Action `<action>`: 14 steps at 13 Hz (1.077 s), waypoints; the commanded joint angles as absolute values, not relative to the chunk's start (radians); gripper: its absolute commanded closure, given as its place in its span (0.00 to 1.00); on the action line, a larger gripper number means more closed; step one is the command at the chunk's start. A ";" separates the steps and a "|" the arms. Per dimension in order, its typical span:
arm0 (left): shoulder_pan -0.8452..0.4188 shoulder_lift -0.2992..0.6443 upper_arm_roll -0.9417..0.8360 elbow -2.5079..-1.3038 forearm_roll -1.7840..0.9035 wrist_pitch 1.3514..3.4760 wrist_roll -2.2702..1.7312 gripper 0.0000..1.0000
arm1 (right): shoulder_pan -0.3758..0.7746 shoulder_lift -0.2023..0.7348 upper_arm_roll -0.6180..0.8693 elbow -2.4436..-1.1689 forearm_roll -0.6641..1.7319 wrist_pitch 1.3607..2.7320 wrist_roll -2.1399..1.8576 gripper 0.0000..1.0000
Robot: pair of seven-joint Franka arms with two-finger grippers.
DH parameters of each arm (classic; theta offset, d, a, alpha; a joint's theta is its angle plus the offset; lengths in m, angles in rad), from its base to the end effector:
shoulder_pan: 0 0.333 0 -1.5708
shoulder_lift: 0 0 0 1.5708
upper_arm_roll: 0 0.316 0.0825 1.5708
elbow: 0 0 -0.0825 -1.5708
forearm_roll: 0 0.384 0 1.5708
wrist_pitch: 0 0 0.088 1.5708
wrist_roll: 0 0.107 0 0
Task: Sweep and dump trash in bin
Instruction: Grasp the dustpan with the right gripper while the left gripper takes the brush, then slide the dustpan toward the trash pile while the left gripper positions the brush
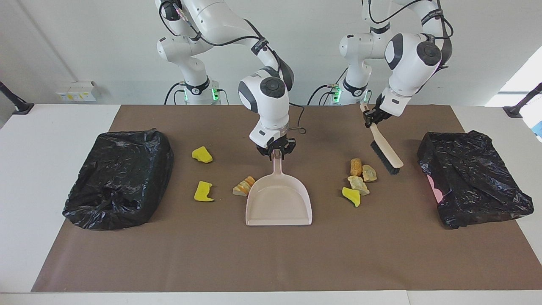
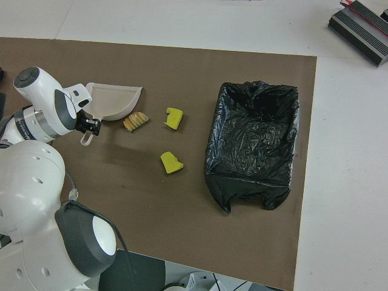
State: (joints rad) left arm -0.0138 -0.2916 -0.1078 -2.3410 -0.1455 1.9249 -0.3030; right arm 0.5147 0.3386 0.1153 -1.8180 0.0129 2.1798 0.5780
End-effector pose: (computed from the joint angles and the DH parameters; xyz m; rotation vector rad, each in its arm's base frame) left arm 0.4370 -0.0649 0.4382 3.0365 0.3769 -0.2200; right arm 0.5188 0.3726 0.3565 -3.0865 -0.0583 0.0107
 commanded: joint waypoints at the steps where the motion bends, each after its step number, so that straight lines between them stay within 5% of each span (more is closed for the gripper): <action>1: 0.035 -0.267 -0.120 -2.318 -0.137 1.945 -0.249 1.00 | 0.502 0.359 0.123 -1.805 0.003 2.194 0.548 0.54; 4: 0.025 -0.169 -0.121 -2.318 -0.137 2.008 -0.247 1.00 | 0.494 0.362 0.121 -1.801 -0.002 2.194 0.546 0.59; 6: 0.020 -0.132 -0.121 -2.322 -0.135 2.022 -0.241 1.00 | 0.494 0.364 0.121 -1.795 -0.003 2.207 0.542 0.93; 7: 0.020 -0.132 -0.123 -2.329 -0.135 2.022 -0.230 1.00 | 0.495 0.364 0.121 -1.789 -0.002 2.203 0.540 1.00; 14: -0.077 -0.129 -0.126 -2.362 -0.137 2.086 -0.222 1.00 | 0.469 0.310 0.120 -1.758 -0.002 2.119 0.377 1.00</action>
